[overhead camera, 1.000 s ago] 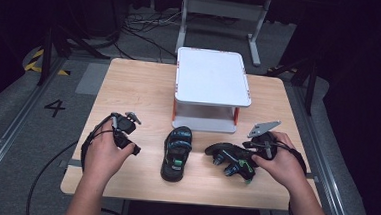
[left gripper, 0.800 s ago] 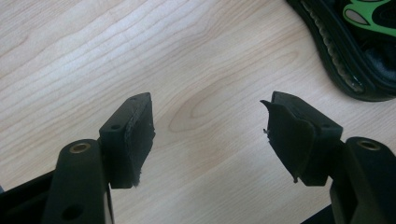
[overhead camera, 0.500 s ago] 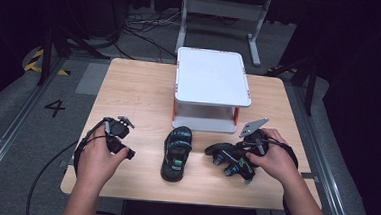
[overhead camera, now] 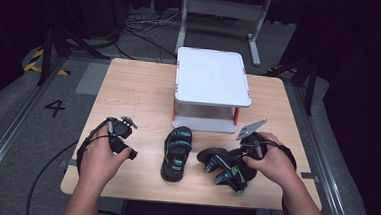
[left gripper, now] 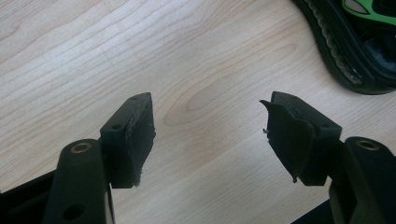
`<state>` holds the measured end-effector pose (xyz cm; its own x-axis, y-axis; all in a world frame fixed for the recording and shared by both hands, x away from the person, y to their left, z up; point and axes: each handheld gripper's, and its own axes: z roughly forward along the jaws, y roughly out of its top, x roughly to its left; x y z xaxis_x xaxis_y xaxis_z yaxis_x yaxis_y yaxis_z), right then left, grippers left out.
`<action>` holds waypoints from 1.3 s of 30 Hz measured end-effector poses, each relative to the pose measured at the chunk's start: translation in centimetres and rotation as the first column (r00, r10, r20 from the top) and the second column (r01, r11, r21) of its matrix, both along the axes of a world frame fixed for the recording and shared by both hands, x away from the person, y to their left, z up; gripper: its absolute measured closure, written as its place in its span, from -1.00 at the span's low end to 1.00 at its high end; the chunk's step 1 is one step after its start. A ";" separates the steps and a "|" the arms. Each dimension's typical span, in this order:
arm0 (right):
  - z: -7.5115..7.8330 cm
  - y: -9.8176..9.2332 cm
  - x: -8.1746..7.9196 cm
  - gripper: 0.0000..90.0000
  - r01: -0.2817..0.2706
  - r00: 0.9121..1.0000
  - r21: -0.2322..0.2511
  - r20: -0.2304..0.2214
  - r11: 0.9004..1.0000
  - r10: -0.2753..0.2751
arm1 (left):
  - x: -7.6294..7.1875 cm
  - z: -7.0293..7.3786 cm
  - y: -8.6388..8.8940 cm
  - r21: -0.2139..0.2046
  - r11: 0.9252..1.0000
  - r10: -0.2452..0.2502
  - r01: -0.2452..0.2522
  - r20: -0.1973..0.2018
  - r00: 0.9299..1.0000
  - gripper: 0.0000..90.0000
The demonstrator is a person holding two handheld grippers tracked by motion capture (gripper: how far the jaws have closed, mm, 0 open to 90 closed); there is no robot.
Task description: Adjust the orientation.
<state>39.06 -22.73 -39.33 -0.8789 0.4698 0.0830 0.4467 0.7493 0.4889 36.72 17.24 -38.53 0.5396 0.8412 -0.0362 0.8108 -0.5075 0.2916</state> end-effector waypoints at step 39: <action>-1.5 -1.2 6.3 0.24 0.215 0.958 -0.166 0.227 0.962 -0.175 | 0.4 0.1 0.5 -0.026 1.000 0.001 -0.001 -0.003 1.000 -0.28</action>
<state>45.38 -23.96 -40.86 -0.7566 0.6233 -0.1975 0.4967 0.7444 0.4463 37.11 17.76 -38.42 0.5390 0.8402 -0.0594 0.8118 -0.4994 0.3025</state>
